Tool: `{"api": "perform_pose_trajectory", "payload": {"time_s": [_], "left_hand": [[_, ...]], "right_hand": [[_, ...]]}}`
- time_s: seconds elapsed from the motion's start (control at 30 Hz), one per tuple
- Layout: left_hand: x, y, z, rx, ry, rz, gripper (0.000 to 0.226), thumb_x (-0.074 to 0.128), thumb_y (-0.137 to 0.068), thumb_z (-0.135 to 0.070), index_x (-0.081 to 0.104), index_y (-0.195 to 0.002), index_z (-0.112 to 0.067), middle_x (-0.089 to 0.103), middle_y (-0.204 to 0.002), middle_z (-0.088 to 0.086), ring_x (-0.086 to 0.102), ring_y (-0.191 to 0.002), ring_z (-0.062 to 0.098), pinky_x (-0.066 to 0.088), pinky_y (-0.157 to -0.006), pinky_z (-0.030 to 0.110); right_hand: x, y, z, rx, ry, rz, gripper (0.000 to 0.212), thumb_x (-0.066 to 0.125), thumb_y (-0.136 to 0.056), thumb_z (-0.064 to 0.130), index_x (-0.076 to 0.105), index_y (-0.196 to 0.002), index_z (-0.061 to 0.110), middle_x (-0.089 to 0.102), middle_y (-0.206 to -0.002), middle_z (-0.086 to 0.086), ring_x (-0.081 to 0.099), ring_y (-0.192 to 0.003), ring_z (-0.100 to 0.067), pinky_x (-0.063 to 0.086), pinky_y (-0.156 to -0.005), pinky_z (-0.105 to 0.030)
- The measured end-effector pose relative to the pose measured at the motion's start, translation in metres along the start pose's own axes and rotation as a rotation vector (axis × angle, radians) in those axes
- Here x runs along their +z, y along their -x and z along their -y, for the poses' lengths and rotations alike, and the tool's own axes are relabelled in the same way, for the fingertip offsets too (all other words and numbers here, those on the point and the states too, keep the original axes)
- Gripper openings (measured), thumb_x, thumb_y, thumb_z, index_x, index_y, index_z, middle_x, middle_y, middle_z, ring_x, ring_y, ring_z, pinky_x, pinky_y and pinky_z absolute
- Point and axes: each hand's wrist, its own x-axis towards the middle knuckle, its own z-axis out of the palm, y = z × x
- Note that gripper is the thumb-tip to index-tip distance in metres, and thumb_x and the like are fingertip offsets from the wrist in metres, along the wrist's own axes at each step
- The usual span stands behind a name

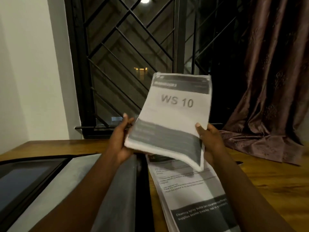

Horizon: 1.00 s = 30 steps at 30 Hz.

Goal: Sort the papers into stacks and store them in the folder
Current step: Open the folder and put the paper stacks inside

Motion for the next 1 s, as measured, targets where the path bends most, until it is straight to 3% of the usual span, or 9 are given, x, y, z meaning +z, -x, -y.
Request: {"api": "perform_pose_trajectory", "payload": {"time_s": [0.07, 0.17, 0.3, 0.4, 0.53, 0.67, 0.83, 0.9, 1.0], "left_hand": [[-0.005, 0.001, -0.025, 0.11, 0.046, -0.038, 0.05, 0.048, -0.096, -0.049, 0.055, -0.125, -0.009, 0.066, -0.113, 0.016, 0.074, -0.086, 0.026, 0.061, -0.061, 0.035], [-0.021, 0.01, -0.06, 0.217, -0.22, -0.127, 0.033, 0.052, -0.097, -0.038, 0.059, -0.118, -0.014, 0.067, -0.116, 0.015, 0.07, -0.101, 0.028, 0.06, -0.078, 0.039], [-0.07, 0.027, -0.074, 0.344, -1.109, -0.299, 0.012, 0.058, -0.096, -0.017, 0.069, -0.1, -0.016, 0.069, -0.112, 0.01, 0.064, -0.103, 0.025, 0.051, -0.089, 0.036], [-0.115, 0.039, -0.07, 0.233, -1.645, -0.241, 0.024, 0.065, -0.092, -0.017, 0.068, -0.115, -0.013, 0.065, -0.123, 0.008, 0.059, -0.112, 0.02, 0.043, -0.093, 0.028], [-0.143, 0.05, -0.052, 0.22, -1.608, -0.288, 0.013, 0.064, -0.093, -0.023, 0.07, -0.104, -0.027, 0.067, -0.111, -0.001, 0.061, -0.109, 0.018, 0.045, -0.09, 0.026], [-0.147, 0.044, -0.04, 0.225, -1.742, -0.275, 0.019, 0.066, -0.087, -0.04, 0.072, -0.102, -0.028, 0.07, -0.109, 0.0, 0.063, -0.106, 0.02, 0.046, -0.09, 0.029], [-0.148, 0.039, -0.046, 0.341, -1.689, -0.271, 0.018, 0.078, -0.077, -0.029, 0.06, -0.08, -0.031, 0.061, -0.096, -0.009, 0.058, -0.093, 0.014, 0.047, -0.082, 0.03], [-0.151, 0.037, -0.046, 0.394, -1.681, -0.285, 0.027, 0.079, -0.074, -0.021, 0.055, -0.067, -0.03, 0.061, -0.083, -0.011, 0.058, -0.082, 0.012, 0.044, -0.067, 0.023], [-0.151, 0.035, -0.047, 0.479, -1.657, -0.317, 0.02, 0.076, -0.072, -0.013, 0.061, -0.061, -0.022, 0.066, -0.068, -0.007, 0.062, -0.072, 0.011, 0.051, -0.067, 0.027]], "right_hand": [[0.0, -0.005, 0.002, 0.048, -0.129, -0.047, 0.021, 0.054, -0.096, 0.017, 0.058, -0.117, 0.015, 0.067, -0.104, -0.005, 0.064, -0.086, -0.021, 0.055, -0.073, -0.034], [0.0, -0.01, -0.004, 0.113, -0.118, -0.02, 0.023, 0.055, -0.096, 0.019, 0.058, -0.119, 0.018, 0.067, -0.108, -0.004, 0.064, -0.091, -0.022, 0.054, -0.07, -0.032], [0.013, -0.008, -0.026, 0.117, -0.059, 0.037, 0.027, 0.055, -0.096, 0.017, 0.059, -0.123, 0.017, 0.066, -0.114, -0.005, 0.063, -0.101, -0.026, 0.053, -0.073, -0.032], [0.021, -0.001, -0.04, 0.113, -0.03, 0.064, 0.035, 0.062, -0.091, 0.019, 0.058, -0.125, 0.01, 0.065, -0.121, -0.012, 0.062, -0.108, -0.031, 0.051, -0.084, -0.037], [0.028, 0.002, -0.058, 0.184, -0.062, 0.085, 0.106, 0.092, -0.035, 0.051, 0.058, -0.127, 0.012, 0.067, -0.118, -0.013, 0.064, -0.104, -0.031, 0.054, -0.088, -0.045], [0.046, -0.005, -0.07, 0.272, -0.194, 0.036, 0.029, 0.06, -0.092, 0.016, 0.06, -0.121, 0.012, 0.067, -0.117, -0.012, 0.071, -0.083, -0.021, 0.06, -0.064, -0.032], [0.081, -0.004, -0.085, 0.252, -0.24, 0.015, 0.024, 0.052, -0.096, 0.007, 0.056, -0.119, 0.012, 0.073, -0.069, 0.006, 0.07, -0.063, -0.01, 0.057, -0.053, -0.022], [0.086, 0.002, -0.093, 0.275, -0.23, 0.008, 0.026, 0.054, -0.095, 0.009, 0.056, -0.121, 0.013, 0.074, -0.085, 0.001, 0.068, -0.08, -0.017, 0.058, -0.067, -0.027], [0.081, 0.005, -0.1, 0.293, -0.19, -0.042, 0.023, 0.056, -0.095, 0.013, 0.058, -0.118, 0.015, 0.063, -0.116, -0.009, 0.06, -0.103, -0.026, 0.053, -0.087, -0.038]]}}
